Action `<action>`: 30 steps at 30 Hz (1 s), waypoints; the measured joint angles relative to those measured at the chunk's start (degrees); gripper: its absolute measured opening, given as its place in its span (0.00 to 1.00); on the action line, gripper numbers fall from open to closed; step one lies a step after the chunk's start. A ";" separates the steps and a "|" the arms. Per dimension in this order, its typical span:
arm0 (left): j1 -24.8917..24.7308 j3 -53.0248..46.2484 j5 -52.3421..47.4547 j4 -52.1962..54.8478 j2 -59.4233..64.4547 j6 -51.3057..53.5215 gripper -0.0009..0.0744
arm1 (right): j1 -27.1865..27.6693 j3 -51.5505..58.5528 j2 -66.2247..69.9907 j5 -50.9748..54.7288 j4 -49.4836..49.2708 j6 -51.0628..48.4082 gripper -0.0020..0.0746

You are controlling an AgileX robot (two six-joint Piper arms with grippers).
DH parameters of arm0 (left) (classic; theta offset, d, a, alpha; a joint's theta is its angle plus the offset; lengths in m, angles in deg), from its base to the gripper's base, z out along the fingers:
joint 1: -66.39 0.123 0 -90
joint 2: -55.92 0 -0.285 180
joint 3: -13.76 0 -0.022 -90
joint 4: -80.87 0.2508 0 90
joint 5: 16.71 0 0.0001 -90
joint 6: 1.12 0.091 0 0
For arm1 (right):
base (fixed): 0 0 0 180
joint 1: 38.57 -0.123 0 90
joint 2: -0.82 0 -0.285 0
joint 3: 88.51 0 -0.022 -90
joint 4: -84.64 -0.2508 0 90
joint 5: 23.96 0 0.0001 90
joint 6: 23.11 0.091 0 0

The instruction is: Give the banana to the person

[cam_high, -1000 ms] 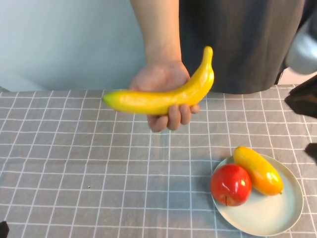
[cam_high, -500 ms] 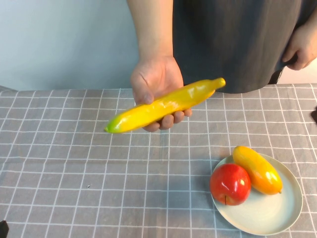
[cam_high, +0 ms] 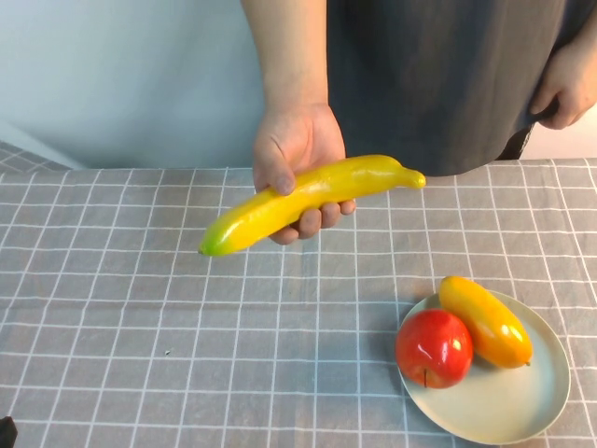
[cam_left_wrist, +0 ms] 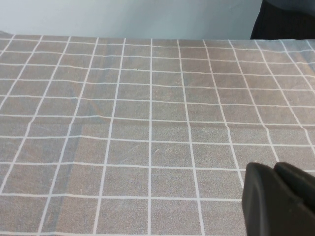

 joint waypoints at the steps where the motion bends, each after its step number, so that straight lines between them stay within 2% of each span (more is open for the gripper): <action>1: 0.00 0.00 0.00 0.00 0.00 0.00 0.02 | 1.62 1.88 -2.25 -0.45 -0.87 0.22 0.01; 7: 0.00 0.00 0.00 0.00 0.00 -0.39 0.02 | 9.69 10.42 -14.75 -1.94 -3.58 0.82 0.01; 10: 0.00 0.00 0.00 0.00 0.00 0.00 0.02 | 11.67 12.83 -19.91 0.24 -3.96 0.82 0.01; 19: 0.00 0.00 0.00 0.00 0.00 -0.39 0.02 | 12.10 12.92 -24.28 12.74 -4.45 0.82 0.01; 27: 0.00 0.00 0.00 0.00 0.00 0.00 0.02 | 12.10 12.92 -24.28 12.97 -4.58 0.95 0.01; 30: 0.00 0.00 0.00 0.00 0.00 0.00 0.02 | 12.51 12.70 -26.04 10.11 -4.43 0.99 0.01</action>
